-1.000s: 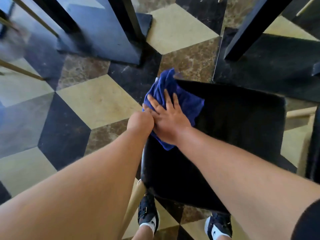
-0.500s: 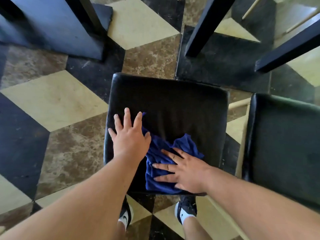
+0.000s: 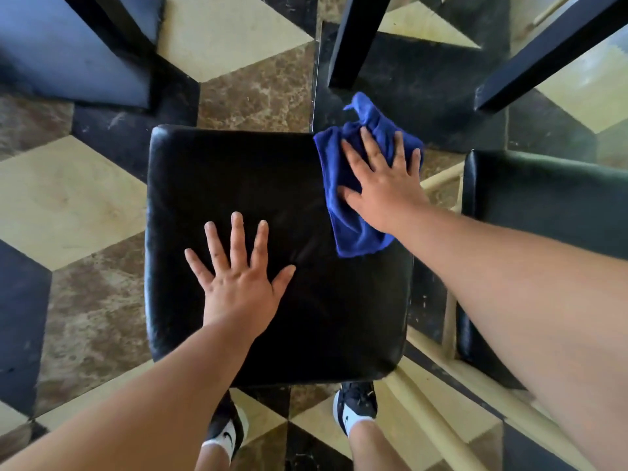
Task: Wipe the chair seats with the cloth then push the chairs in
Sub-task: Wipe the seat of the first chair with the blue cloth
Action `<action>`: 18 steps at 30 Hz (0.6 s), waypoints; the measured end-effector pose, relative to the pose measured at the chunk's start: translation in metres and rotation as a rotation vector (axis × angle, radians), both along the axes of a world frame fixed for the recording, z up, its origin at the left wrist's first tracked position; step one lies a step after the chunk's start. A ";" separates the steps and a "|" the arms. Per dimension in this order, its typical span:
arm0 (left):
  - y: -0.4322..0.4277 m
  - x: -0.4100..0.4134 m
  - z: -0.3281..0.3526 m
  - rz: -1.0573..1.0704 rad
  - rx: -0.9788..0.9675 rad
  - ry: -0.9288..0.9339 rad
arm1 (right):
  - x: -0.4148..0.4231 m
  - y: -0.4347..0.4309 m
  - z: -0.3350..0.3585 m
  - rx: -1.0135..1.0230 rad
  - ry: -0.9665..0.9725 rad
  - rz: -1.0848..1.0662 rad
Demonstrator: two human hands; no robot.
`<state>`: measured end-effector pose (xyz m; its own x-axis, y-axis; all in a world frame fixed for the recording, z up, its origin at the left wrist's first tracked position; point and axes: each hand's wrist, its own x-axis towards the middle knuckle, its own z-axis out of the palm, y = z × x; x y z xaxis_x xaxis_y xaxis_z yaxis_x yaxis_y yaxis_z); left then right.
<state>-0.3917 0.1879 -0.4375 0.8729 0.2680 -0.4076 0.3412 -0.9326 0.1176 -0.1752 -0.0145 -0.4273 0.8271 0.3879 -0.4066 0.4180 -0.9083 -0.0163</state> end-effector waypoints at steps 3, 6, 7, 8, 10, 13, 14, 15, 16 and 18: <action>0.001 0.001 0.002 -0.001 -0.010 0.034 | -0.024 0.013 0.002 -0.059 -0.008 0.024; 0.002 0.008 0.009 0.017 -0.038 0.105 | -0.089 0.019 0.017 -0.042 0.087 0.166; 0.003 0.010 0.014 0.022 -0.056 0.144 | -0.116 0.023 0.022 -0.031 0.135 0.213; 0.004 0.013 0.019 0.022 -0.075 0.191 | -0.141 0.027 0.026 -0.025 0.182 0.247; 0.012 0.019 0.031 -0.010 -0.104 0.280 | -0.177 0.037 0.030 -0.030 0.252 0.262; 0.032 0.024 0.056 -0.079 -0.157 0.326 | -0.189 0.050 0.038 -0.073 0.279 0.260; 0.039 0.024 0.065 -0.099 -0.171 0.324 | -0.189 0.054 0.043 -0.077 0.287 0.235; 0.046 0.023 0.073 -0.123 -0.177 0.329 | -0.192 0.060 0.049 -0.075 0.297 0.187; 0.053 0.021 0.080 -0.144 -0.182 0.348 | -0.196 0.067 0.054 -0.067 0.307 0.127; 0.068 0.017 0.093 -0.201 -0.199 0.435 | -0.211 0.089 0.065 -0.012 0.330 0.038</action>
<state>-0.3747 0.2563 -0.3444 0.6376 -0.0071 -0.7703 0.2150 -0.9586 0.1868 -0.3861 0.0744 -0.3624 0.6347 0.4097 -0.6552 0.4258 -0.8930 -0.1458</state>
